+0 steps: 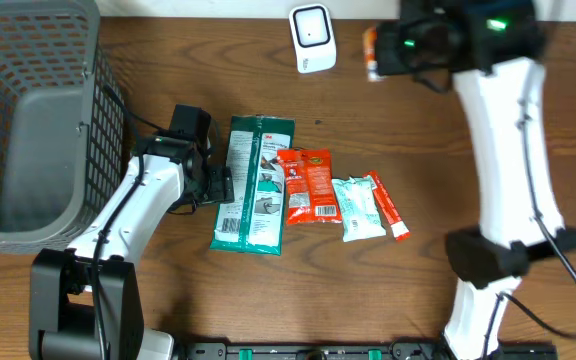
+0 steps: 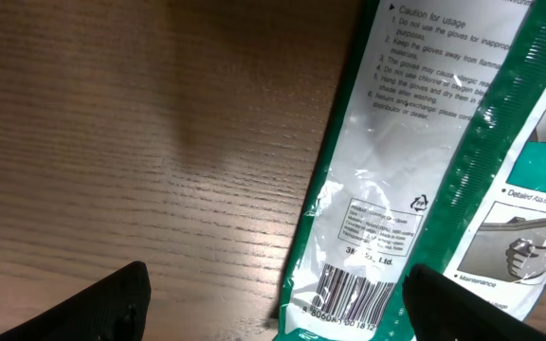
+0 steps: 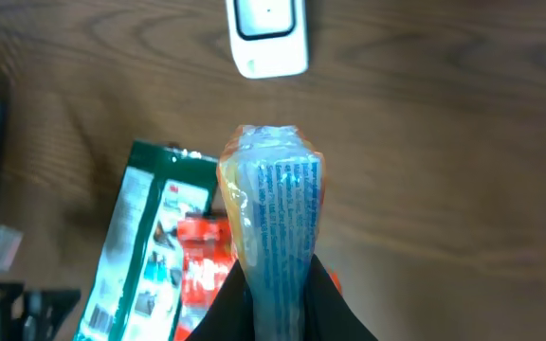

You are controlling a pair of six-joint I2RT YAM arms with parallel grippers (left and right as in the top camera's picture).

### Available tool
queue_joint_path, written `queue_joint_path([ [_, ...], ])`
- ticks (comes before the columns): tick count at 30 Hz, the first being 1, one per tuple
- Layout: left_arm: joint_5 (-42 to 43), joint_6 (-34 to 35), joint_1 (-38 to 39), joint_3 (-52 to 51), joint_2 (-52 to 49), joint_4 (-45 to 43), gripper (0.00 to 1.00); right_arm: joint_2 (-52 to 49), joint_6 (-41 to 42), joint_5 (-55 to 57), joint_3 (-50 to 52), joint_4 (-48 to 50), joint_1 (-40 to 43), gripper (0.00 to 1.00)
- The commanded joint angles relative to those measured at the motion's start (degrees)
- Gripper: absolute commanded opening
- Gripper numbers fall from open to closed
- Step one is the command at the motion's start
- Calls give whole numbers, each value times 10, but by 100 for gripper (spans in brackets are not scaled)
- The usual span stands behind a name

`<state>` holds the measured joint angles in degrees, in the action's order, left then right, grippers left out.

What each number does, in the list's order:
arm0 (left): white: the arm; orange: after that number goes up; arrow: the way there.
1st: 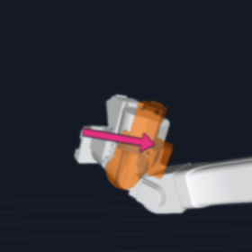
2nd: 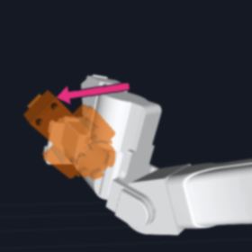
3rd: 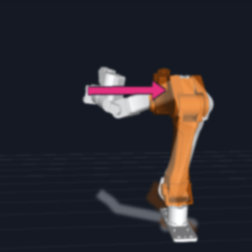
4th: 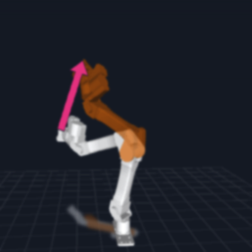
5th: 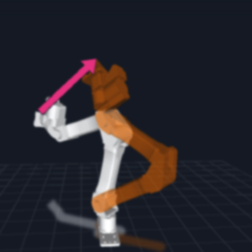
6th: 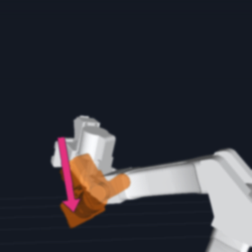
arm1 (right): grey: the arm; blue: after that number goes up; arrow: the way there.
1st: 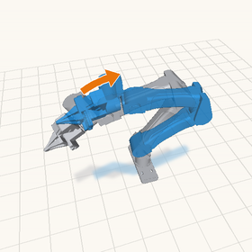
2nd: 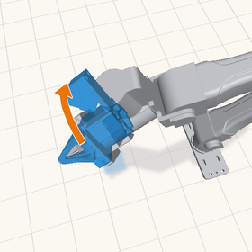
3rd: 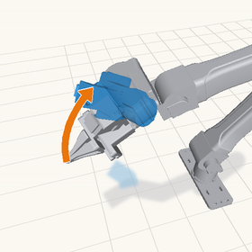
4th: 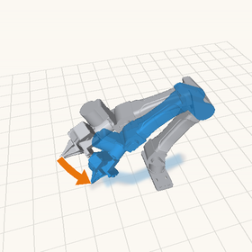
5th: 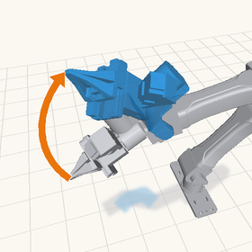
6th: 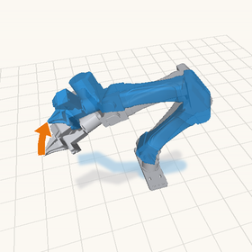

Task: Scan the item barcode
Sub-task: 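Carry the Nescafe stick up to the white barcode scanner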

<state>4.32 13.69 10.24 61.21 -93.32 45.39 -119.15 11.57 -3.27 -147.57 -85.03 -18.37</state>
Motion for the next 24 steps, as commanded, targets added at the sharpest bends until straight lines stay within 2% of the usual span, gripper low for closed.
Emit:
queue_joint_path([
  [1, -5, 2, 0, 2, 1, 1, 86, -50, -10, 0, -8, 36, -19, 1],
  [11, -5, 2, 0, 2, 1, 2, 86, -131, -44, 43, -8, 123, -31, 1],
  [24, -5, 2, 0, 2, 1, 2, 86, -160, -65, 93, -8, 215, -31, 1],
])
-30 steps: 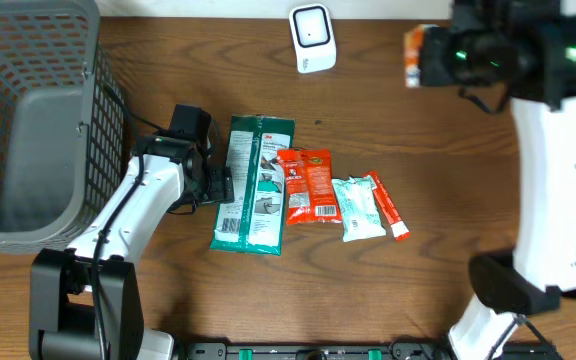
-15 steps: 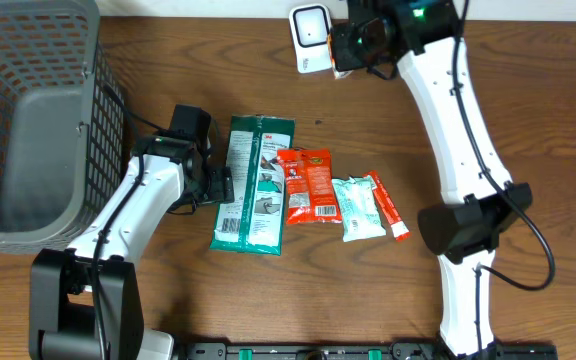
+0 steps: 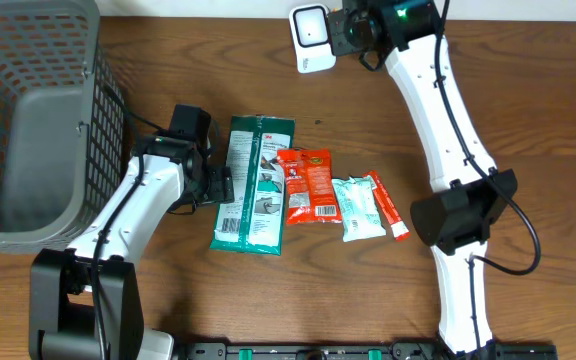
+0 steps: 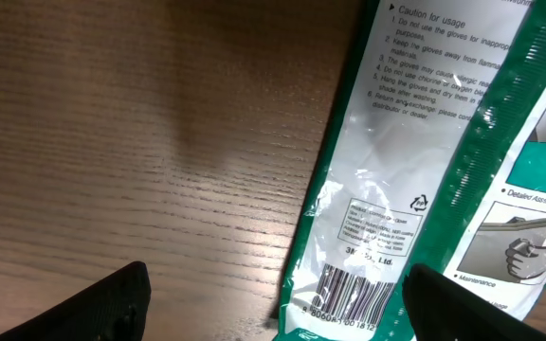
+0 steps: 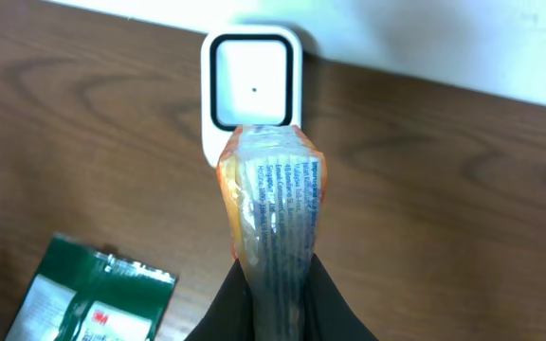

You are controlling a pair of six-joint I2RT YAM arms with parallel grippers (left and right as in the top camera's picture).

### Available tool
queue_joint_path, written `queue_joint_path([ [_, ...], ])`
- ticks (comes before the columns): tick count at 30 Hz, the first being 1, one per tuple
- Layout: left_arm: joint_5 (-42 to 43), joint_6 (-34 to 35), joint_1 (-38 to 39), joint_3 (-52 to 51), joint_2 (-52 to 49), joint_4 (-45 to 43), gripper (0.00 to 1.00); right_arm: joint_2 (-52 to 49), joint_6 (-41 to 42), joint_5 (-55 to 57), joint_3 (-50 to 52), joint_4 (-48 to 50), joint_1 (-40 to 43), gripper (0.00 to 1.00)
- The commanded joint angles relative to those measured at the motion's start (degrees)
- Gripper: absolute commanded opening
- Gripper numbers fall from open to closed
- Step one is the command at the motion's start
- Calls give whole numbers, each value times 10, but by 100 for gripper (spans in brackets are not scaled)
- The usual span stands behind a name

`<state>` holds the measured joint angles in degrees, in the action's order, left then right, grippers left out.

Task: Scan the item barcode
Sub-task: 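Carry the Nescafe stick up to the white barcode scanner, then hold the stick's barcode over the scanner window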

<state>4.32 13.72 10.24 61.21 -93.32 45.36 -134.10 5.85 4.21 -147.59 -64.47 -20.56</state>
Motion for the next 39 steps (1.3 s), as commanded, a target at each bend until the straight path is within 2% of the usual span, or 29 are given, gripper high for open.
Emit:
queue_joint_path([
  [1, -5, 2, 0, 2, 1, 2, 86, -10, -8, 18, -8, 14, -9, 1],
  [8, -5, 2, 0, 2, 1, 2, 86, -10, -8, 20, -7, 31, -8, 1],
  [13, -5, 2, 0, 2, 1, 2, 86, -20, -8, 20, -3, 82, -8, 1],
  [28, -5, 2, 0, 2, 1, 2, 86, -167, -8, 15, -2, 226, -16, 1],
  [39, -5, 2, 0, 2, 1, 2, 86, -179, -6, 15, -3, 255, -18, 1],
])
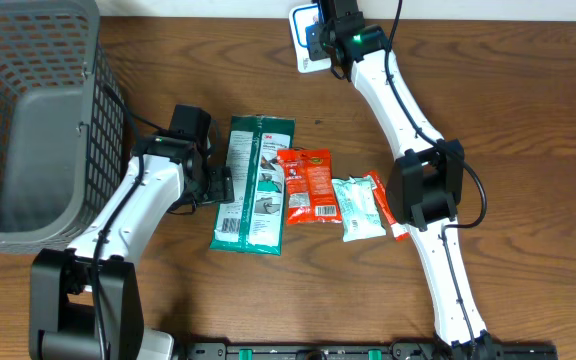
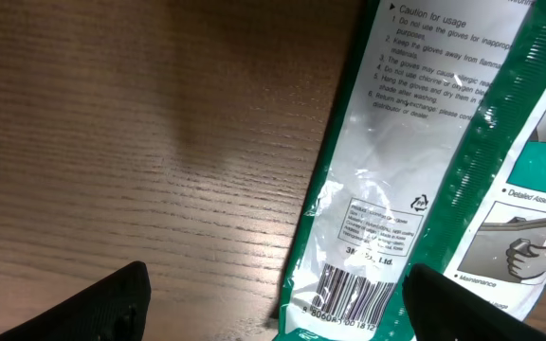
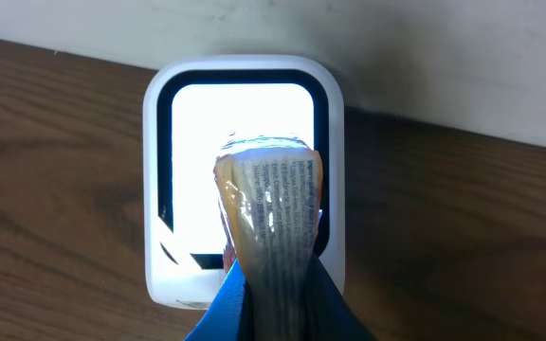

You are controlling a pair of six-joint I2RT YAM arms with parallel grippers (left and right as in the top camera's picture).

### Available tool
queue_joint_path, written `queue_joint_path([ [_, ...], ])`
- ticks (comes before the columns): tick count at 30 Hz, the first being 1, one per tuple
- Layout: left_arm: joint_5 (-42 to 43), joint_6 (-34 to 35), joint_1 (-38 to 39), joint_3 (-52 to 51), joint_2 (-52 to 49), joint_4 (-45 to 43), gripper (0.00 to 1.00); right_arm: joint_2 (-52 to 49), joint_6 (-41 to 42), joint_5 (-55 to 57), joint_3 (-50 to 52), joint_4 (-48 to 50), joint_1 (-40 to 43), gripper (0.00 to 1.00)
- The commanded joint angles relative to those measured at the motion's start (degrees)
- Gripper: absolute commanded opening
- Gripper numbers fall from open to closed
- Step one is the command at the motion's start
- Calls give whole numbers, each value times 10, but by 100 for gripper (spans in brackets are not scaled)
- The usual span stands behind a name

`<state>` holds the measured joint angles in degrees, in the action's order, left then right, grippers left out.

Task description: Scan the item barcode

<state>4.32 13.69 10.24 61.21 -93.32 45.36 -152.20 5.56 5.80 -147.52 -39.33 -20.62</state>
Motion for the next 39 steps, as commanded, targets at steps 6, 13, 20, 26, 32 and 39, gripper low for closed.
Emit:
queue_joint_path([
  [6, -5, 2, 0, 2, 1, 2, 86, 4, 1, -1, -3, 6, -18, 1],
  [13, -5, 2, 0, 2, 1, 2, 86, 55, 1, -19, -3, -26, -18, 1],
  [20, -5, 2, 0, 2, 1, 2, 87, 175, -1, -52, -3, -220, -18, 1],
  [26, -5, 2, 0, 2, 1, 2, 86, 255, -10, -52, -3, -374, -5, 1],
  [32, -5, 2, 0, 2, 1, 2, 86, 281, -44, 4, -3, -492, 28, 1],
  [39, -5, 2, 0, 2, 1, 2, 86, 277, -35, 29, 19, -580, 81, 1],
])
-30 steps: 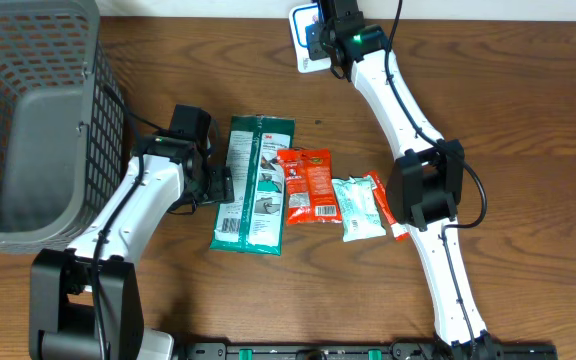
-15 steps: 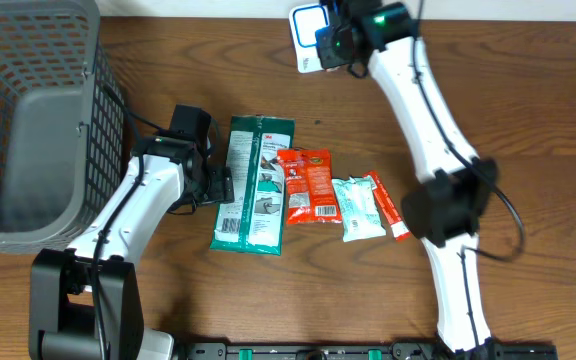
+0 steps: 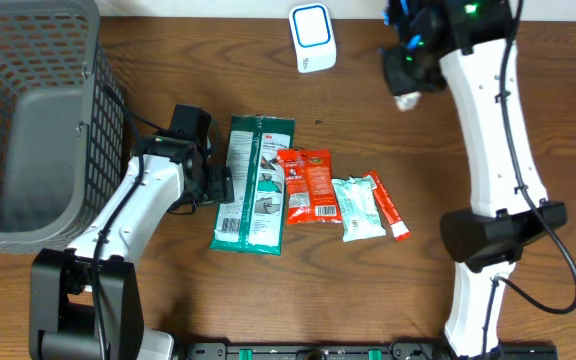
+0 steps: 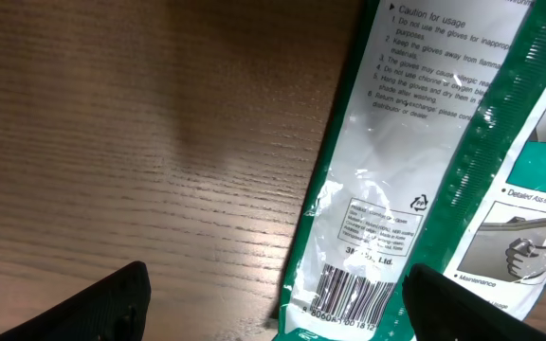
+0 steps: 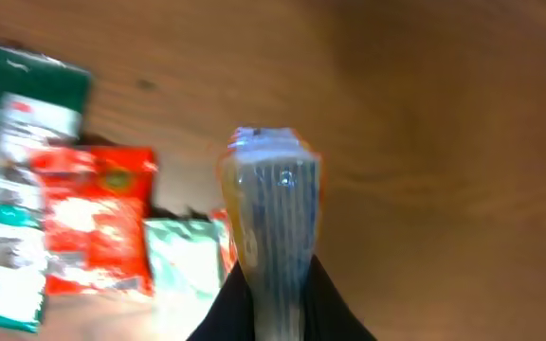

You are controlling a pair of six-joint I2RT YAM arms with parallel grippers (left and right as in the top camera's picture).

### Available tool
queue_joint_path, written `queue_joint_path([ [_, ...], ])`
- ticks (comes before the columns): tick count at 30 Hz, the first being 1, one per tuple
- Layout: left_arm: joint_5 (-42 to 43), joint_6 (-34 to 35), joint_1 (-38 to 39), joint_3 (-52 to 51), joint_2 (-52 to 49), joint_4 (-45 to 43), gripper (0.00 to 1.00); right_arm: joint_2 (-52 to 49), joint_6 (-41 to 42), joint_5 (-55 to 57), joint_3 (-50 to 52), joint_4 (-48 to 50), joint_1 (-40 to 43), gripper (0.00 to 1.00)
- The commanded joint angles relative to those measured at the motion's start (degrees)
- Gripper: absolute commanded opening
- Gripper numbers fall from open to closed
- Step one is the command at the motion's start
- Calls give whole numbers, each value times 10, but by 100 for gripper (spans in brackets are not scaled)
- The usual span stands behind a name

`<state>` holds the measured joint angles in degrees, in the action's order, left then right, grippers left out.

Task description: Scan the item barcode

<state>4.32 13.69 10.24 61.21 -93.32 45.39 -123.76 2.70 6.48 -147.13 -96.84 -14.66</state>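
Observation:
The white barcode scanner [image 3: 312, 37] stands at the table's far edge, its window glowing blue. My right gripper [image 3: 406, 78] hangs to the right of it, shut on a small clear-wrapped orange packet [image 5: 271, 199] that looks blurred in the right wrist view; the gripper [image 5: 273, 308] pinches its lower end. My left gripper [image 3: 216, 186] rests open at the left edge of the green glove packet [image 3: 255, 184]. In the left wrist view this gripper [image 4: 273, 317] straddles the packet's [image 4: 415, 180] barcode corner [image 4: 354, 296].
A grey mesh basket [image 3: 28, 120] fills the left side. A red packet [image 3: 306, 185], a pale teal packet [image 3: 358, 208] and a thin red-orange stick [image 3: 389, 206] lie in a row right of the green packet.
My right gripper, which held the packet right in front of the lit scanner window, is now away to the right and over the table, above the row of packets. The left arm is unchanged.
The right gripper first held the packet right of the scanner, then closer in front of it, then pressed up to the bright window. Now it has come away to the right, with the packet in its grip throughout. The left gripper stayed open by the green packet.

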Motion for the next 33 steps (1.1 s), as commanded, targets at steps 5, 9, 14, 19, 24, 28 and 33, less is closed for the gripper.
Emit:
queue_joint_path([
  [5, -5, 2, 0, 2, 1, 2, 86, -8, 34, 27, 85, -5, 63, 1],
  [9, -5, 2, 0, 2, 1, 2, 86, -8, 52, 57, 175, 18, 103, 1],
  [14, -5, 2, 0, 2, 1, 2, 86, -8, 114, 160, 271, 69, 142, 1],
  [19, -5, 2, 0, 2, 1, 2, 86, -8, 174, 240, 363, 140, 174, 1],
  [24, -5, 2, 0, 2, 1, 2, 86, -8, 187, 315, 462, 219, 200, 1],
  [28, -5, 2, 0, 2, 1, 2, 86, -8, 187, 386, 539, 283, 214, 1],
  [33, -5, 2, 0, 2, 1, 2, 87, -8, 187, 413, 581, 327, 228, 1],
])
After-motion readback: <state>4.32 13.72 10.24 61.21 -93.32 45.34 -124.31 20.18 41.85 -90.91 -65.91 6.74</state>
